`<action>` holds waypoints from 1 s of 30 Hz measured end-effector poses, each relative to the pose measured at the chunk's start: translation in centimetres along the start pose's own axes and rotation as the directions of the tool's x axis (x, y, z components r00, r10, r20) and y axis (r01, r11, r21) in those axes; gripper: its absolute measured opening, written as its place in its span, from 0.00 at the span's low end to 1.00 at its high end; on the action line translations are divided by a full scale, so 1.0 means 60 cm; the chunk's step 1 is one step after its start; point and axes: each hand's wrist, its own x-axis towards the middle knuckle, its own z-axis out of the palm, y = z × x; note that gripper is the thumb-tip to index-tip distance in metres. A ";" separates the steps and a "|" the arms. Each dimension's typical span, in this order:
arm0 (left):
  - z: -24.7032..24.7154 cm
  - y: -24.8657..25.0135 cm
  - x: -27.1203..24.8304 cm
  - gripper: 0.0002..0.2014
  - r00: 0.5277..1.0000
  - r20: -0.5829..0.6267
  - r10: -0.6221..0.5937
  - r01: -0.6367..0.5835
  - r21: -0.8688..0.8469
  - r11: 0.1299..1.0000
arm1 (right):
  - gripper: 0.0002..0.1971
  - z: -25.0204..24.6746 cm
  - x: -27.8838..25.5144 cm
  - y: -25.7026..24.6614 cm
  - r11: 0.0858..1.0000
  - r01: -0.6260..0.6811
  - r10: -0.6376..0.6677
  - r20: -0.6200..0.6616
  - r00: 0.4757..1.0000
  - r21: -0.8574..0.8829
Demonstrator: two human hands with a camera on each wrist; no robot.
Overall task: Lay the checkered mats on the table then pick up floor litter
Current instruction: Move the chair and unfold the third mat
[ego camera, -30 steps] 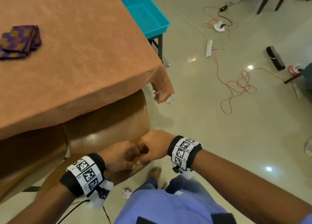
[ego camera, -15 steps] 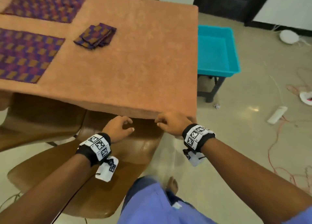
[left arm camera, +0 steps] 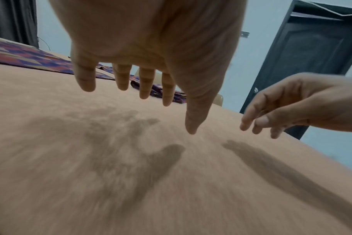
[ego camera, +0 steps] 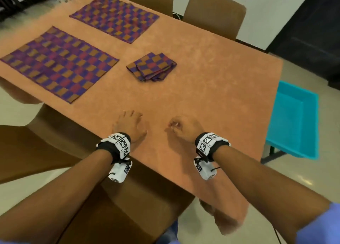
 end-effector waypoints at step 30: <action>-0.051 -0.024 0.139 0.38 0.966 0.118 -0.230 0.247 -0.161 0.955 | 0.14 -0.156 0.428 -0.002 0.967 0.168 -0.234 -0.410 0.881 -0.191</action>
